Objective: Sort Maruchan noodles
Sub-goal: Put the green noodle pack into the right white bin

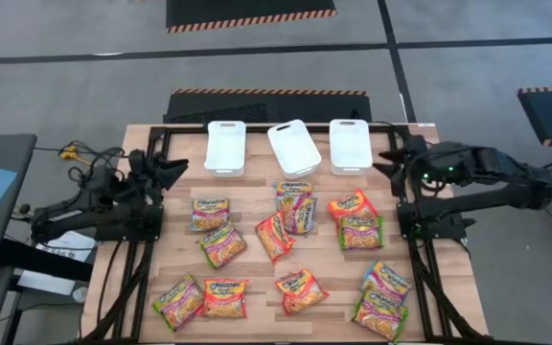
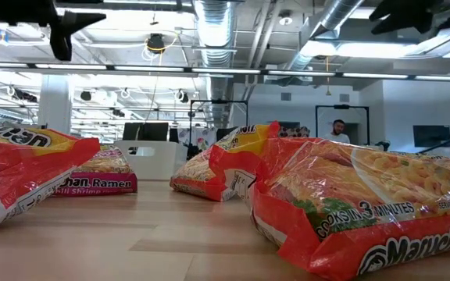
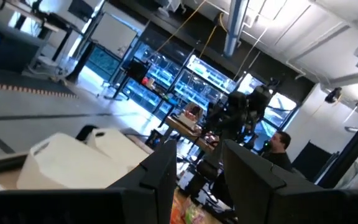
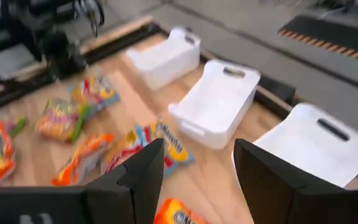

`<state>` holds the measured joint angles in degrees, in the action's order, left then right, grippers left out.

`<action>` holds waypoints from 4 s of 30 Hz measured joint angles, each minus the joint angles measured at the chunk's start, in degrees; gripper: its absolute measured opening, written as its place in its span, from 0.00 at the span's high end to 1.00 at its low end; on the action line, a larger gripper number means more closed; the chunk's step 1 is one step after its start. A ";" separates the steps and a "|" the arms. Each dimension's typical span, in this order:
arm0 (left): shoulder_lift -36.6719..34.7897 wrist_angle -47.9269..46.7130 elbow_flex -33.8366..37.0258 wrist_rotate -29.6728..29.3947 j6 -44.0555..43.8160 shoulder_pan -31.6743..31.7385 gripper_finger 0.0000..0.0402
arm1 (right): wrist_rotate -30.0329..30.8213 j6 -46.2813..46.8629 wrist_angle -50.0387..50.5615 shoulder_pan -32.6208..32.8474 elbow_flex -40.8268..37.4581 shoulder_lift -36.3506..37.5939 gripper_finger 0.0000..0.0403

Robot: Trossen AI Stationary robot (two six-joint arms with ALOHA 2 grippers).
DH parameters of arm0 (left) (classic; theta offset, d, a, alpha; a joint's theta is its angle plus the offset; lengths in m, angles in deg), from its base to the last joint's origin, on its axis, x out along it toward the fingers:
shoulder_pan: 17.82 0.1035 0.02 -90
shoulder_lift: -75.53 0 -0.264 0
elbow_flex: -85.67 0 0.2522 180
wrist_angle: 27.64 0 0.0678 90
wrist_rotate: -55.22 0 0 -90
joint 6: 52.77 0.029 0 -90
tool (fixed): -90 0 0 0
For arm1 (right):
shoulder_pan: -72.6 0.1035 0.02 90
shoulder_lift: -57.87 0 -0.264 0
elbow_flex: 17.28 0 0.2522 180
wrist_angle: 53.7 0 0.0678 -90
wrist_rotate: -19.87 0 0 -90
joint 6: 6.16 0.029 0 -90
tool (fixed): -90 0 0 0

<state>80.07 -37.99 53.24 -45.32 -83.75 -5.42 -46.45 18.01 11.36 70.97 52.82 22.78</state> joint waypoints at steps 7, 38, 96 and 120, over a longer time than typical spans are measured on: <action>7.79 -2.23 -6.26 1.26 4.73 0.00 0.72 | -6.36 -0.33 4.36 0.00 0.00 -4.56 0.45; 19.48 -4.48 -9.60 7.94 5.28 0.00 0.72 | -29.66 -5.02 15.74 -5.33 0.02 -38.25 0.45; 19.47 -6.80 -9.58 8.68 4.42 -0.02 0.72 | -35.53 -12.16 17.35 -4.13 4.04 -59.10 0.99; 19.47 -6.62 -9.58 8.23 5.49 0.00 0.72 | -22.04 -0.59 36.99 2.18 27.49 -58.10 0.99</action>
<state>99.54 -44.62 43.66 -37.10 -78.26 -5.42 -68.49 17.42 48.36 73.15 80.31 -35.32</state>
